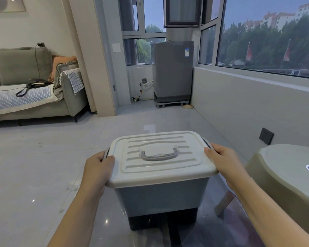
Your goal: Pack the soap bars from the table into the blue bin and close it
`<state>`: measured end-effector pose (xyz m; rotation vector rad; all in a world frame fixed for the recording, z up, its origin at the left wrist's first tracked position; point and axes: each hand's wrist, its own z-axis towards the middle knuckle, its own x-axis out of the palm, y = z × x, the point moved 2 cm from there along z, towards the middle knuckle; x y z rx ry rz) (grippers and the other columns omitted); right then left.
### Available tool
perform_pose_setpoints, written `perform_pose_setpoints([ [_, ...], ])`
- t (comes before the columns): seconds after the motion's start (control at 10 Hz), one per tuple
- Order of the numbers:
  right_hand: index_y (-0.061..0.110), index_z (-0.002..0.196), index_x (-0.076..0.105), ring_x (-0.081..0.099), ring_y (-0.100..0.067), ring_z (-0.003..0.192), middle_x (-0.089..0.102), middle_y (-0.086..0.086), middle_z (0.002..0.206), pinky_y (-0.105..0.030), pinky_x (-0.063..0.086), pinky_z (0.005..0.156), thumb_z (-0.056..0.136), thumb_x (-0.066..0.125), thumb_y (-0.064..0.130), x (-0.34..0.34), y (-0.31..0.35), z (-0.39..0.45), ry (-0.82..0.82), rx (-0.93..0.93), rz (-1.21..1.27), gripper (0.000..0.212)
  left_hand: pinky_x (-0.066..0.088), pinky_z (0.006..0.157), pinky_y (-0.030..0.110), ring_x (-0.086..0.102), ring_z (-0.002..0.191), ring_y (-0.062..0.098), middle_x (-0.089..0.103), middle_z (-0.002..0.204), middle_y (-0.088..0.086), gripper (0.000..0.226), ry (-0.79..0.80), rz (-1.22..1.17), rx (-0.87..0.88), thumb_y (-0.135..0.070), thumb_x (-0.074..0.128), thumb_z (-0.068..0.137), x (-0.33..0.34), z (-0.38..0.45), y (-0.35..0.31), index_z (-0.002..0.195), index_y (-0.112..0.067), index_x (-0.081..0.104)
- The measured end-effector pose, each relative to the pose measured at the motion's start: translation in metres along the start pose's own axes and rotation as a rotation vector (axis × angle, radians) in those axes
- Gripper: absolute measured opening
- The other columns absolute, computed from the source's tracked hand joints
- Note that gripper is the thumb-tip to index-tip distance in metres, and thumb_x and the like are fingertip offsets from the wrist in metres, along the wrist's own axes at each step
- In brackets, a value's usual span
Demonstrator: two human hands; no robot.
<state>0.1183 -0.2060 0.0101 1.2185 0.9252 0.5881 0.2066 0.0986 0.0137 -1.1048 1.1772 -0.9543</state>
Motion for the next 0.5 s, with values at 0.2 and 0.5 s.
perform_pose_setpoints([
  [0.2, 0.020, 0.095, 0.065, 0.050, -0.015, 0.066, 0.061, 0.000, 0.075, -0.027, 0.038, 0.055, 0.091, 0.047, 0.025, 0.015, 0.008, 0.006, 0.024, -0.041, -0.058, 0.020, 0.033, 0.055, 0.034, 0.047, 0.064, 0.025, 0.055, 0.073, 0.010, 0.016, 0.009, 0.022, 0.009, -0.007, 0.047, 0.082, -0.006, 0.018, 0.001, 0.072, -0.008, 0.059],
  [0.5, 0.019, 0.135, 0.044, 0.051, -0.025, 0.115, 0.056, -0.003, 0.128, -0.040, 0.041, 0.095, 0.093, 0.044, 0.038, 0.011, 0.013, 0.004, 0.078, 0.046, -0.157, 0.047, 0.043, 0.086, 0.037, 0.055, 0.106, 0.026, 0.059, 0.127, 0.010, 0.032, -0.057, 0.263, 0.098, -0.021, 0.046, 0.088, -0.004, 0.017, -0.008, 0.116, -0.019, 0.060],
])
